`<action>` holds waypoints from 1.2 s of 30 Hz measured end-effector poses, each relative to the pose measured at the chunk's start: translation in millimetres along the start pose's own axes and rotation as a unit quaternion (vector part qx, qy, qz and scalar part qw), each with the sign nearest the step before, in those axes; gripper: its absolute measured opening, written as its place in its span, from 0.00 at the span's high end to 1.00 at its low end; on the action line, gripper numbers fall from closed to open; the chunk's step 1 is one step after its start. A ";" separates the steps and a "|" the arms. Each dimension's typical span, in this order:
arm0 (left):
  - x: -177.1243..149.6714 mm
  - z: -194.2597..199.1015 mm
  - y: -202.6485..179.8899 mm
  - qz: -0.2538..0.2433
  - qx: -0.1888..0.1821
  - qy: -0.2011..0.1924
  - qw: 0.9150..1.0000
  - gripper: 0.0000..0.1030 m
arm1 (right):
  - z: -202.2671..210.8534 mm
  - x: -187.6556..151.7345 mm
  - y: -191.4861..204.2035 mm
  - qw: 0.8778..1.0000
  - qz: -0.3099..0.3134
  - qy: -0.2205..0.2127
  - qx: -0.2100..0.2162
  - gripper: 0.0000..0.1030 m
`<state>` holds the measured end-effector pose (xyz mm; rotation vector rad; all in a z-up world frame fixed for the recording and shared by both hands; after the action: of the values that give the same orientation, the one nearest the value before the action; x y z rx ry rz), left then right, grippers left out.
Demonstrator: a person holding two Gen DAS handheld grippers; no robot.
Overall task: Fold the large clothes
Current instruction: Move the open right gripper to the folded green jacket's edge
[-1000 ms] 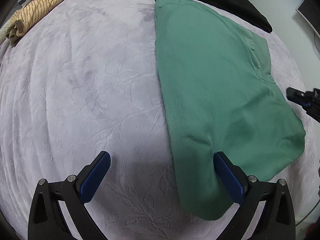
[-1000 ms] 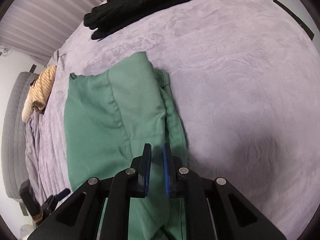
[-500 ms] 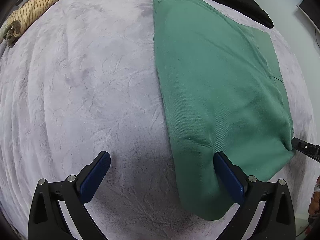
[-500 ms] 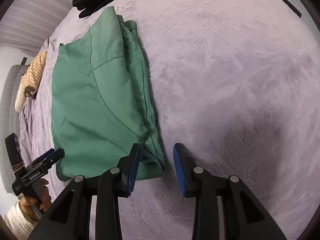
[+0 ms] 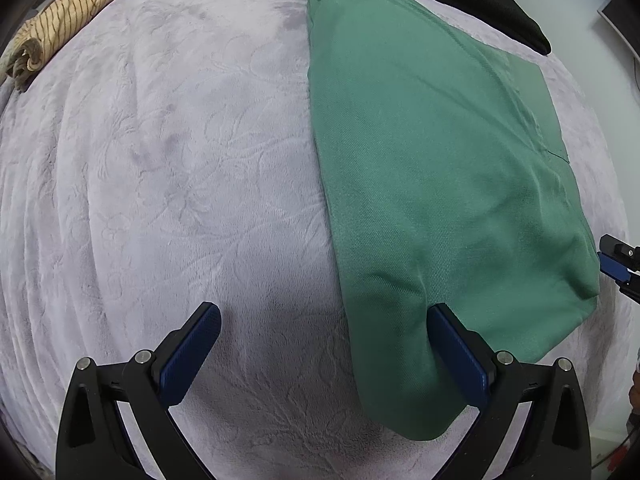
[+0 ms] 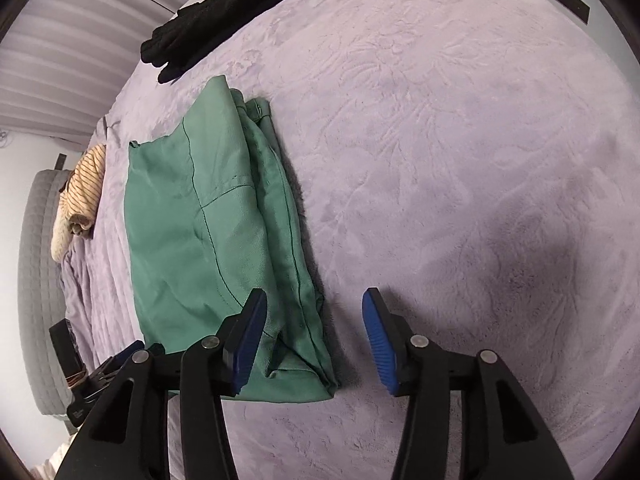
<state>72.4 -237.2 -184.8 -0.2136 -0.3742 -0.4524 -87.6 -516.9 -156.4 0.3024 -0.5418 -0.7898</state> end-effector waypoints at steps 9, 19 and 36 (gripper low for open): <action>2.7 -3.9 5.9 0.010 -0.013 0.015 1.000 0.00 | -11.1 0.7 3.6 1.000 -0.004 0.014 0.010 0.34; 20.7 4.9 -1.5 -0.007 0.001 0.008 1.000 0.00 | -16.8 12.7 19.8 0.999 0.012 0.010 0.044 0.11; 31.1 -5.0 -11.1 0.003 -0.012 0.041 0.999 0.00 | -37.0 32.0 18.6 0.997 0.000 0.036 0.071 0.00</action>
<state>94.7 -260.3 -175.6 -0.2186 -0.2878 -0.4582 -37.2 -525.9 -167.5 0.4596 -0.5318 -0.7383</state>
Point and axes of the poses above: each gripper's, at about its wrist camera, not at the fingertips, and z roughly against the way its jaws point, y to its left, x to its top, the point moved 3 cm from there along -z, roughly the way its jaws point, and after that the axes turned 12 degrees about -y, right-handed, at the moved point
